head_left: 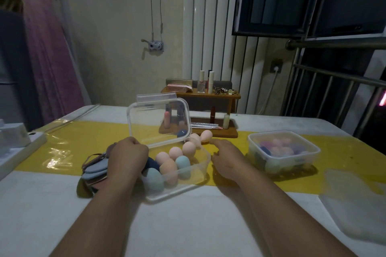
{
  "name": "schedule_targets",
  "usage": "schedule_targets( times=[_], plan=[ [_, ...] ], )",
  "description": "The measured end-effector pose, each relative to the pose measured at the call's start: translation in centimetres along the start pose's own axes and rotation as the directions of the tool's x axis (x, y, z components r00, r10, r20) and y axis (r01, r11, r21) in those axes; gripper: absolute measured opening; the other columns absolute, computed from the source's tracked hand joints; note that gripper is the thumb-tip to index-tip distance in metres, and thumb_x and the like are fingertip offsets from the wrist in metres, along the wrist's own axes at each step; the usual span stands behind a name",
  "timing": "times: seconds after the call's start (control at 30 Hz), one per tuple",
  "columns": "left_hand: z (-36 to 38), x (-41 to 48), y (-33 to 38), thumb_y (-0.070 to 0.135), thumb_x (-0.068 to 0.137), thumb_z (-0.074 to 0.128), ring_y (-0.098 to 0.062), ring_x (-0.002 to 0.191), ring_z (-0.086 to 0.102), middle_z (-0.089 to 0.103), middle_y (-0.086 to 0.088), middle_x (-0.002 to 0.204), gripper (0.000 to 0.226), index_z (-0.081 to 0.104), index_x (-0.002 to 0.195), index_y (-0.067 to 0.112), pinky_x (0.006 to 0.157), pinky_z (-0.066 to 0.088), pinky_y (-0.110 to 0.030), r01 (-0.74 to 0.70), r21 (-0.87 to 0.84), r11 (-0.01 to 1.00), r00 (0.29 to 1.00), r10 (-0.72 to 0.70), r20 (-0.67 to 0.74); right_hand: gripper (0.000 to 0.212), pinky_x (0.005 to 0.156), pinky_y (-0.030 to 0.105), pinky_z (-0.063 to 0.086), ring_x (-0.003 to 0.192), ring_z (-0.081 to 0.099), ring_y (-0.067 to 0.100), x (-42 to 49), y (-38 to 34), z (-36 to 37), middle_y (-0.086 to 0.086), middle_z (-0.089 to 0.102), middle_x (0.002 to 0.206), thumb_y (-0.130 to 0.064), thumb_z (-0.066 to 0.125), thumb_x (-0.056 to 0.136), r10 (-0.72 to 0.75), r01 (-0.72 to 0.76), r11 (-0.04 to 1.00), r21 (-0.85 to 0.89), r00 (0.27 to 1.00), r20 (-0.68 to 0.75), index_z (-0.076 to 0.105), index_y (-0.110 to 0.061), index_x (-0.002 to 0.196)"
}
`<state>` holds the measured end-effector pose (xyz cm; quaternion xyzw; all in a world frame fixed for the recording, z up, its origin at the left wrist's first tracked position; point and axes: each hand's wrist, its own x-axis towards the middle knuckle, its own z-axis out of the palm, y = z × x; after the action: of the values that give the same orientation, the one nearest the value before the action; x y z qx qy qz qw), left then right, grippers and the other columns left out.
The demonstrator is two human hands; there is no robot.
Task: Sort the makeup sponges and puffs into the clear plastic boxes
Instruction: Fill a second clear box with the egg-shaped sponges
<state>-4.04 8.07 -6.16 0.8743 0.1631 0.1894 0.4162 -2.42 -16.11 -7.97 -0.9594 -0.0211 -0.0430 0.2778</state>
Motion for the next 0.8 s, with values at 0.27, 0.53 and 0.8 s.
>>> schedule_targets(
  times=[0.27, 0.53, 0.8],
  plan=[
    [0.7, 0.3, -0.3, 0.001, 0.077, 0.046, -0.033, 0.081, 0.054, 0.060, -0.013, 0.084, 0.019, 0.062, 0.076, 0.010, 0.056, 0.035, -0.031, 0.063, -0.143, 0.988, 0.998, -0.065, -0.013, 0.060, 0.105, 0.044, 0.044, 0.131, 0.043, 0.029, 4.1, -0.7, 1.3, 0.001, 0.044, 0.149, -0.025, 0.060, 0.095, 0.069, -0.071, 0.994, -0.084, 0.997, -0.022, 0.034, -0.041, 0.146],
    [0.6, 0.0, -0.1, 0.002, 0.080, 0.049, -0.029, 0.077, 0.051, 0.058, -0.008, 0.078, 0.015, 0.061, 0.078, 0.009, 0.059, 0.036, -0.033, 0.024, -0.077, 0.997, 0.999, -0.027, -0.033, 0.037, 0.089, 0.037, 0.049, 0.104, 0.054, 0.028, 5.1, -1.2, 1.5, 0.009, 0.050, 0.131, -0.039, 0.054, 0.092, 0.168, -0.167, 0.985, -0.045, 0.985, 0.032, 0.049, -0.045, 0.128],
    [0.5, -0.2, 0.0, 0.002, 0.080, 0.047, -0.030, 0.078, 0.052, 0.060, -0.009, 0.080, 0.015, 0.061, 0.078, 0.007, 0.062, 0.039, -0.034, 0.016, -0.090, 0.996, 0.999, -0.019, -0.030, 0.018, 0.082, 0.034, 0.051, 0.095, 0.059, 0.019, 1.6, -1.3, -0.7, 0.001, 0.067, 0.110, -0.034, 0.066, 0.092, 0.210, -0.074, 0.925, 0.372, 0.917, -0.340, 0.067, -0.023, 0.106]
  ],
)
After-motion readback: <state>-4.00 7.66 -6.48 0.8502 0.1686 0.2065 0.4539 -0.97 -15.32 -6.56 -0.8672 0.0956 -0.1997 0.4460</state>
